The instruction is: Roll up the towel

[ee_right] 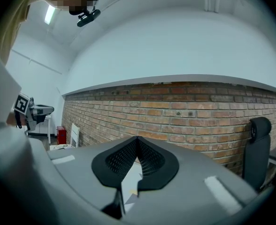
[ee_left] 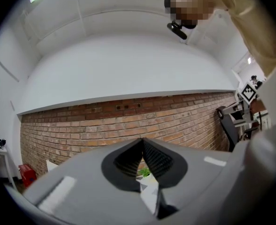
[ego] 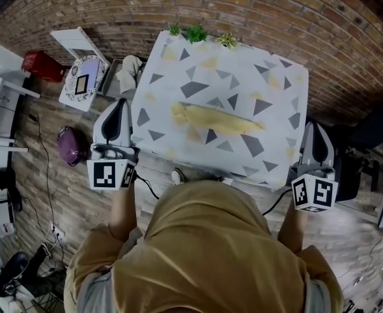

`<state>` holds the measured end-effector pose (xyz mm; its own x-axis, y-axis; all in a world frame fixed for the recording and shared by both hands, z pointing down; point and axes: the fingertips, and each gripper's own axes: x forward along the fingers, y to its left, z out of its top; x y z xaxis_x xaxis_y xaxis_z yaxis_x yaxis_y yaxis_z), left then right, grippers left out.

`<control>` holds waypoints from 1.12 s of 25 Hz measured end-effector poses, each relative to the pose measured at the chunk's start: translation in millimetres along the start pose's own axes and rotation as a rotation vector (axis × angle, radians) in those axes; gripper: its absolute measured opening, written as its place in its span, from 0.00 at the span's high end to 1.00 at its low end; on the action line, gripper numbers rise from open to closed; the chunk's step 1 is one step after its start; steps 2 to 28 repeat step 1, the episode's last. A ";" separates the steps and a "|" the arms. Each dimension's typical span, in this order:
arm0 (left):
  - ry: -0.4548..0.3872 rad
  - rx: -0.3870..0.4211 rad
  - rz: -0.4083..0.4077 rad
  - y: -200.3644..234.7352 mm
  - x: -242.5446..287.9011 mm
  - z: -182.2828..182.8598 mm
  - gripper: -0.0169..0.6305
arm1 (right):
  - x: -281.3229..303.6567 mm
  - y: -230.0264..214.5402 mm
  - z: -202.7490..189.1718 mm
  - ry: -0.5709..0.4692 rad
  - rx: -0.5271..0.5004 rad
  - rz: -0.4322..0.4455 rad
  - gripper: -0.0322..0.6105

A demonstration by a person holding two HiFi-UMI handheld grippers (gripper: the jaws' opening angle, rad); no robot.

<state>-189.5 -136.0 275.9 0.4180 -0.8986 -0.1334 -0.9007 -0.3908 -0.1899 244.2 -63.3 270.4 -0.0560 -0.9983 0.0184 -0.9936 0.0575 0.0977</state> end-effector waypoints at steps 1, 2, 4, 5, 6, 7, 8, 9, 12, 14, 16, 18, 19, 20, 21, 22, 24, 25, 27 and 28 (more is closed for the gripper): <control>0.001 0.000 -0.001 -1.8 0.5 -0.7 0.88 | 0.8 -0.9 0.3 -0.001 -0.001 0.002 0.95; 0.001 0.000 -0.001 -1.8 0.5 -0.7 0.88 | 0.8 -0.9 0.3 -0.001 -0.001 0.002 0.95; 0.001 0.000 -0.001 -1.8 0.5 -0.7 0.88 | 0.8 -0.9 0.3 -0.001 -0.001 0.002 0.95; 0.001 0.000 -0.001 -1.8 0.5 -0.7 0.88 | 0.8 -0.9 0.3 -0.001 -0.001 0.002 0.95; 0.001 0.000 -0.001 -1.8 0.5 -0.7 0.88 | 0.8 -0.9 0.3 -0.001 -0.001 0.002 0.95; 0.001 0.000 -0.001 -1.8 0.5 -0.7 0.88 | 0.8 -0.9 0.3 -0.001 -0.001 0.002 0.95; 0.001 0.000 -0.001 -1.8 0.5 -0.7 0.88 | 0.8 -0.9 0.3 -0.001 -0.001 0.002 0.95; 0.001 0.000 -0.001 -1.8 0.5 -0.7 0.88 | 0.8 -0.9 0.3 -0.001 -0.001 0.002 0.95; 0.001 0.000 -0.001 -1.8 0.5 -0.7 0.88 | 0.8 -0.9 0.3 -0.001 -0.001 0.002 0.95; 0.001 0.000 -0.001 -1.8 0.5 -0.7 0.88 | 0.8 -0.9 0.3 -0.001 -0.001 0.002 0.95; 0.001 0.000 -0.001 -1.8 0.5 -0.7 0.88 | 0.8 -0.9 0.3 -0.001 -0.001 0.002 0.95; 0.001 0.000 -0.001 -1.8 0.5 -0.7 0.88 | 0.8 -0.9 0.3 -0.001 -0.001 0.002 0.95; 0.001 0.000 -0.001 -1.8 0.5 -0.7 0.88 | 0.8 -0.9 0.3 -0.001 -0.001 0.002 0.95; 0.001 0.000 -0.001 -1.8 0.5 -0.7 0.88 | 0.8 -0.9 0.3 -0.001 -0.001 0.002 0.95; 0.001 0.000 -0.001 -1.8 0.5 -0.7 0.88 | 0.8 -0.9 0.3 -0.001 -0.001 0.002 0.95; 0.001 0.000 -0.001 -1.8 0.5 -0.7 0.88 | 0.8 -0.9 0.3 -0.001 -0.001 0.002 0.95; 0.001 0.000 -0.001 -1.8 0.5 -0.7 0.88 | 0.8 -0.9 0.3 -0.001 -0.001 0.002 0.95; 0.001 0.000 -0.001 -1.8 0.5 -0.7 0.88 | 0.8 -0.9 0.3 -0.001 -0.001 0.002 0.95; 0.001 0.000 -0.001 -1.8 0.5 -0.7 0.88 | 0.8 -0.9 0.3 -0.001 -0.001 0.002 0.95; 0.001 0.000 -0.001 -1.8 0.5 -0.7 0.88 | 0.8 -0.9 0.3 -0.001 -0.001 0.002 0.95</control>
